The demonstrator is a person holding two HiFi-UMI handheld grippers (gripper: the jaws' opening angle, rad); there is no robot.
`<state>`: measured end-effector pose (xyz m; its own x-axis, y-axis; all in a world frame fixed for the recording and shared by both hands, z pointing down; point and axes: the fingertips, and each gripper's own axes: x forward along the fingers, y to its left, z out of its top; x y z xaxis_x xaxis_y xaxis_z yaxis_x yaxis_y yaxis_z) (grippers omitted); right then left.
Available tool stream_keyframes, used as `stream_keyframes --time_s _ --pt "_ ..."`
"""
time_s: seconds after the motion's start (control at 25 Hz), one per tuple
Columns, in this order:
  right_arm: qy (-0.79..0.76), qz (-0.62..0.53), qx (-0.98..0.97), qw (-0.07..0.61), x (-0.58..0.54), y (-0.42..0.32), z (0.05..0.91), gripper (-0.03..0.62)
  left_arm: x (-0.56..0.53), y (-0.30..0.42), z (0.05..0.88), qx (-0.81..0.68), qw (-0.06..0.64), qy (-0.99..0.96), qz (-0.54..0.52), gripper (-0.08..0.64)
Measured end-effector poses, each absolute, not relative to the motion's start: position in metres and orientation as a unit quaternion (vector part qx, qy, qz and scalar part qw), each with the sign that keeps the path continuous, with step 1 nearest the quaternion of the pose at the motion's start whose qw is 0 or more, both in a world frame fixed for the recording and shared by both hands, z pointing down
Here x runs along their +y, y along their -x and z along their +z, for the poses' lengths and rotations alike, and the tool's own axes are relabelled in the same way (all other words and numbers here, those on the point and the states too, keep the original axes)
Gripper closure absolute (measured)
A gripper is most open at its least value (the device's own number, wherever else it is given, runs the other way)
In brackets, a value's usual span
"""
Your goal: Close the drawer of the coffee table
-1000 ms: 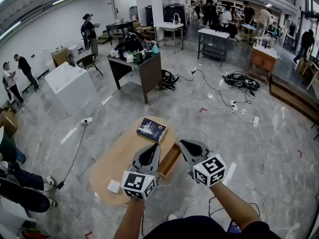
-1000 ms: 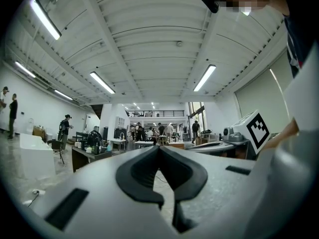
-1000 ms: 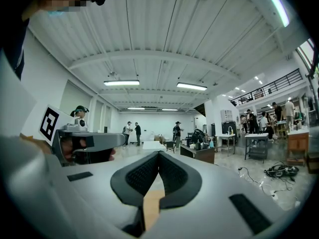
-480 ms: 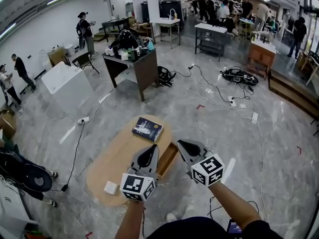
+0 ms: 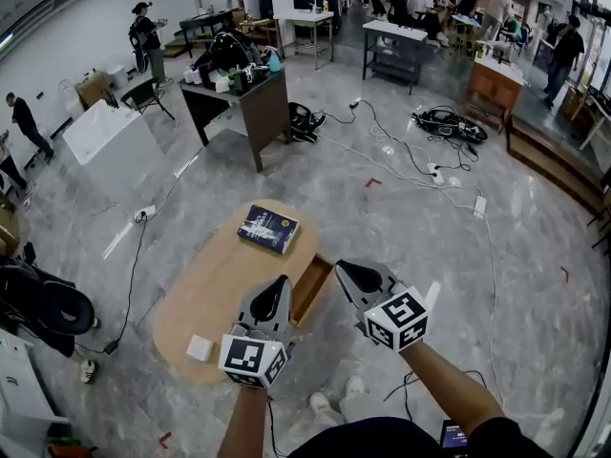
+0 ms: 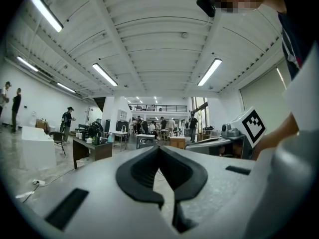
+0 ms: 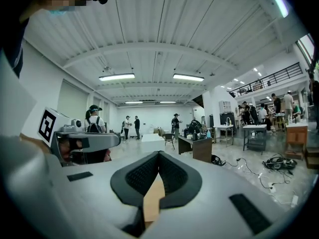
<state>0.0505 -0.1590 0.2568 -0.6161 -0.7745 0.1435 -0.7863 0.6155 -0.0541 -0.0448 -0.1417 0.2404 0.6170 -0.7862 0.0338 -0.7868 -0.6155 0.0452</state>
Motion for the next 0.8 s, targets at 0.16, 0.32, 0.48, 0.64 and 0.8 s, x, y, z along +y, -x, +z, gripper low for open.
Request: stream_keyframes --time_s 0.16,0.32,0.48,0.64,0.8 --pt "-0.431 0.062 -0.899 0.056 -0.159 -0.053 0.270 0.580 -0.142 0.043 0.256 -0.442 0.039 -0.896 0.013 0.558" --pt "-0.427 0.074 -0.899 0.065 -0.160 -0.052 0.290 0.580 -0.142 0.040 0.273 -0.442 0.047 -0.895 0.021 0.558" --pt "-0.423 0.085 -0.899 0.072 -0.161 -0.047 0.309 0.580 -0.142 0.039 0.291 -0.441 0.059 -0.895 0.025 0.558" --pt "-0.421 0.096 -0.899 0.074 -0.164 -0.045 0.325 0.580 -0.144 0.038 0.311 -0.442 0.073 -0.894 0.028 0.558" --pt "-0.420 0.102 -0.898 0.078 -0.169 -0.045 0.342 0.580 -0.145 0.036 0.330 -0.437 0.080 -0.895 0.036 0.558"
